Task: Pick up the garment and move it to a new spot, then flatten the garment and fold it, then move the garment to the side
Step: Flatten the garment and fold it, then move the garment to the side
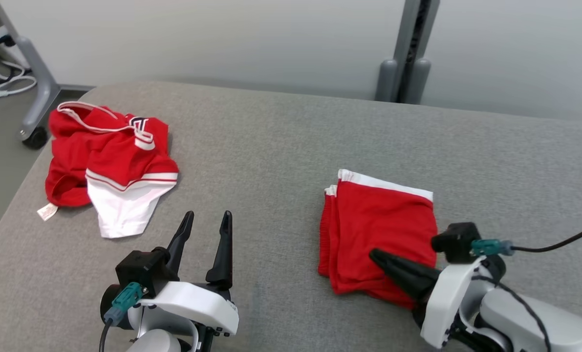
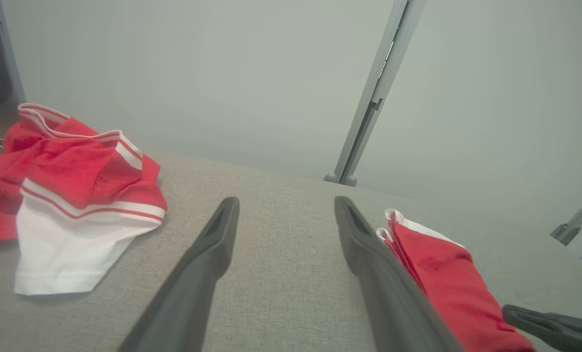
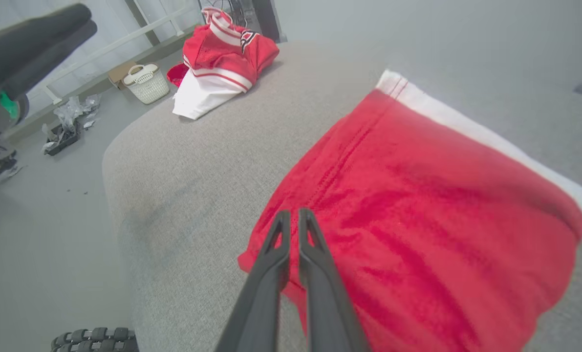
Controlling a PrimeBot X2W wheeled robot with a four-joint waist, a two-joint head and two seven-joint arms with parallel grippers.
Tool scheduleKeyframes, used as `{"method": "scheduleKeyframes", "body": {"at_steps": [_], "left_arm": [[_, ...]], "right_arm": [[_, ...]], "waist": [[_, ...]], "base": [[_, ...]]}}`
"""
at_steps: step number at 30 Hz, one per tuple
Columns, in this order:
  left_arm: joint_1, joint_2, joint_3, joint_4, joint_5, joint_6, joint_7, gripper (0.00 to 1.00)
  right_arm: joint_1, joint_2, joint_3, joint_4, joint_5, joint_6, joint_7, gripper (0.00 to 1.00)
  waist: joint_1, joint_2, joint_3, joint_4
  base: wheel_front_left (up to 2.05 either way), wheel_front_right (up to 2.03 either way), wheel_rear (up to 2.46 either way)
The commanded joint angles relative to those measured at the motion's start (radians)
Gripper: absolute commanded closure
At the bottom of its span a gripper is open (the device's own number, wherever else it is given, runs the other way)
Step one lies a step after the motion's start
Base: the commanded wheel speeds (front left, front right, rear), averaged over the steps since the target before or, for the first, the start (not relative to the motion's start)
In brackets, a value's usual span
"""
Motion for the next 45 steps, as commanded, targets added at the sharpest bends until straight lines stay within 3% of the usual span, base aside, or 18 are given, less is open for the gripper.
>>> {"method": "scheduleKeyframes", "body": {"at_steps": [1,2,3,11,13,20,29,45], "left_arm": [[0.015,0.008,0.0,-0.004,-0.004,0.006,0.002,0.0],[0.018,0.01,-0.002,-0.005,-0.002,0.007,0.002,0.0],[0.02,0.011,-0.003,-0.006,-0.002,0.008,0.003,0.0],[0.043,0.022,-0.004,-0.013,-0.008,0.018,0.012,0.0],[0.053,0.027,-0.004,-0.016,-0.007,0.023,0.013,0.0],[0.056,0.037,-0.004,-0.023,-0.006,0.029,0.015,0.0],[0.041,0.037,-0.005,-0.03,-0.006,0.031,0.016,0.0],[0.014,0.028,0.0,-0.023,-0.005,0.021,0.003,0.0]], "right_arm": [[-0.009,-0.017,-0.015,0.0,0.011,0.0,-0.025,0.56],[-0.009,-0.023,-0.026,0.003,0.016,0.0,-0.034,0.2],[-0.008,-0.028,-0.041,0.007,0.018,0.0,-0.04,0.0],[0.051,-0.047,-0.221,0.055,-0.002,0.0,-0.058,0.0],[0.107,-0.042,-0.334,0.066,-0.035,0.0,-0.057,0.0],[0.212,-0.014,-0.512,0.108,-0.095,0.0,-0.058,0.0],[0.263,0.059,-0.602,0.209,-0.082,0.0,0.006,0.0],[0.208,0.174,-0.666,0.422,0.072,0.0,0.178,0.0]], "waist": [[0.0,0.0,-0.026,-0.031],[0.0,0.0,-0.032,-0.038],[0.0,0.0,-0.038,-0.046],[0.0,0.0,-0.071,-0.089],[0.0,0.0,-0.075,-0.098],[0.0,0.0,-0.076,-0.098],[0.0,0.0,-0.055,-0.045],[0.0,0.0,-0.005,0.09]], "base": [[0.0,0.0,0.0],[0.0,0.0,0.0],[0.0,0.0,0.0],[0.0,0.0,0.0],[0.0,0.0,0.0],[0.0,0.0,0.0],[0.0,0.0,0.0],[0.0,0.0,0.0]]}}
